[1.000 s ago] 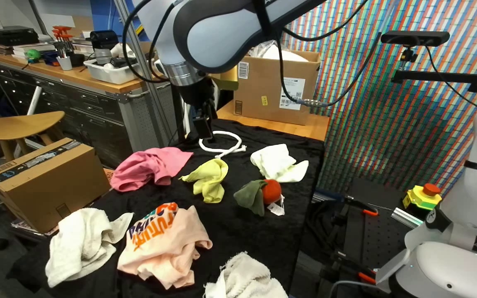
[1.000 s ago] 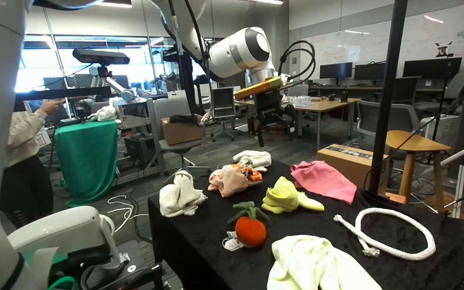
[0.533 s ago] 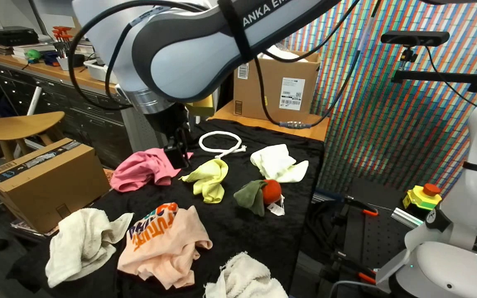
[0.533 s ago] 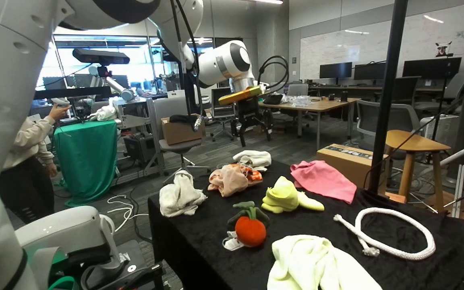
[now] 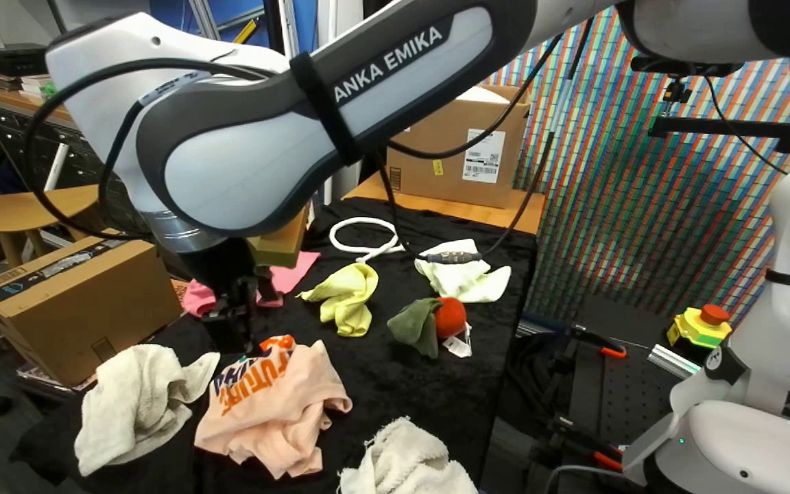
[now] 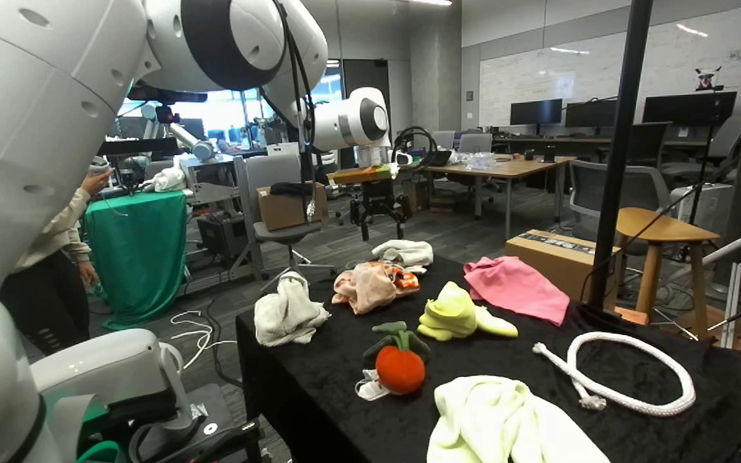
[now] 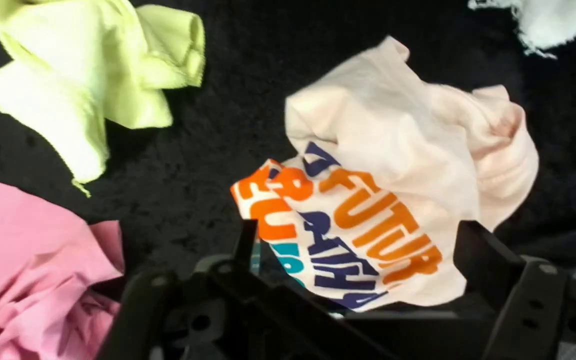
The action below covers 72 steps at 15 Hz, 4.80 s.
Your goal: Pile the rope, radish, t-shirts and towels together on the table
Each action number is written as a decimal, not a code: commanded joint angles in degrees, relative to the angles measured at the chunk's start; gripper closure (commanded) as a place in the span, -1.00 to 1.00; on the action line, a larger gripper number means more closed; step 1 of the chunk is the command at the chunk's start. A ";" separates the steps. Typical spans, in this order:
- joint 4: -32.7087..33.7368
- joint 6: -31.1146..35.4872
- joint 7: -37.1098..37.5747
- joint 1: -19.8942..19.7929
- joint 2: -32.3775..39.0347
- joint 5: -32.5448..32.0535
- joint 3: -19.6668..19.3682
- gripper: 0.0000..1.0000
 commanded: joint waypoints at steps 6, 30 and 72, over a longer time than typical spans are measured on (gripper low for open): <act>8.31 10.18 5.80 1.20 7.49 6.64 -0.58 -1.00; 21.45 30.42 9.69 6.97 24.32 6.21 -4.33 -1.00; 42.43 1.43 10.87 9.19 26.04 -1.86 -18.99 0.92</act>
